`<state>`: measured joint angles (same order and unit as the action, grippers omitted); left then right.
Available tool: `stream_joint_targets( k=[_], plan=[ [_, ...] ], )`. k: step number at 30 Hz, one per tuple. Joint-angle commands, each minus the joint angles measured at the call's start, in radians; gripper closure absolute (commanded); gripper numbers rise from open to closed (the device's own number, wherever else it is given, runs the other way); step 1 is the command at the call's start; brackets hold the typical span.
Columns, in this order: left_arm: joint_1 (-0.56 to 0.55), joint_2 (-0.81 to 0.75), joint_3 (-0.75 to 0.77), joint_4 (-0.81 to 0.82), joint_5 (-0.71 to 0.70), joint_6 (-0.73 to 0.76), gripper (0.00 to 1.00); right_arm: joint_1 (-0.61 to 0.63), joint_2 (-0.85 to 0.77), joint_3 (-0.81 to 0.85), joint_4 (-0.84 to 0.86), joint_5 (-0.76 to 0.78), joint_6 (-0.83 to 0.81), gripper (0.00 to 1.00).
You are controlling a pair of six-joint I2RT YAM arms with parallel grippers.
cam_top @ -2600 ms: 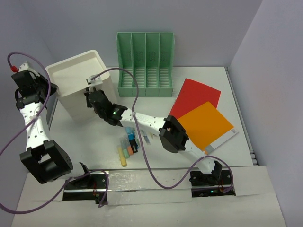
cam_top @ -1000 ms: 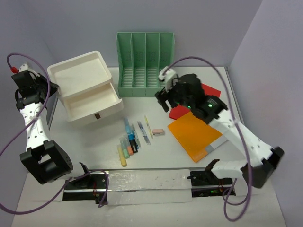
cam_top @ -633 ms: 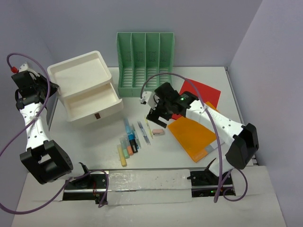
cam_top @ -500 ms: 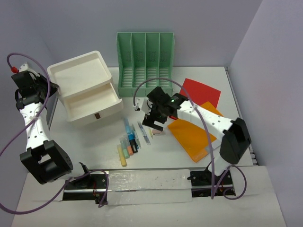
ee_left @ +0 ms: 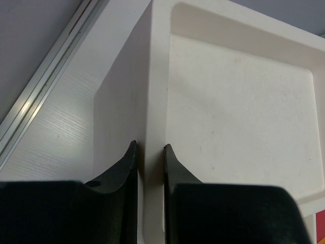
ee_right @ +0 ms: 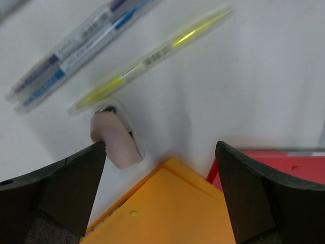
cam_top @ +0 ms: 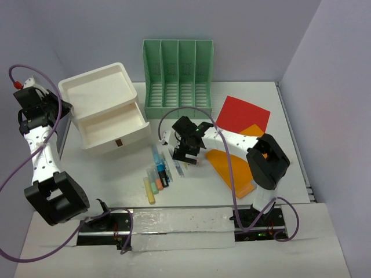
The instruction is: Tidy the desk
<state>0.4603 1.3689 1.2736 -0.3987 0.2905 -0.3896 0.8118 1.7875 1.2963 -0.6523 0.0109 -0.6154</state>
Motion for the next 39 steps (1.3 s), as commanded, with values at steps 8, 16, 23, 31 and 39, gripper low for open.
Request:
stream_joint_targets(
  k=[8, 16, 23, 31, 39],
  plan=[
    [0.005, -0.034, 0.013, -0.004, 0.108, -0.064, 0.95, 0.061, -0.024, -0.167, 0.106, -0.037, 0.035, 0.06],
    [0.009, -0.045, 0.007, 0.0, 0.105, -0.06, 0.95, 0.044, 0.033, -0.12, 0.124, -0.022, 0.075, 0.21],
    [0.016, -0.034, 0.016, -0.007, 0.111, -0.055, 0.95, 0.028, 0.076, -0.033, 0.099, 0.069, 0.103, 0.68],
    [0.021, -0.036, 0.013, -0.002, 0.131, -0.061, 0.95, 0.027, -0.1, 0.07, -0.041, 0.156, 0.111, 1.0],
    [0.022, -0.039, 0.006, -0.003, 0.119, -0.057, 0.95, 0.077, -0.279, 0.452, 0.256, 0.022, 0.217, 1.0]
  ],
)
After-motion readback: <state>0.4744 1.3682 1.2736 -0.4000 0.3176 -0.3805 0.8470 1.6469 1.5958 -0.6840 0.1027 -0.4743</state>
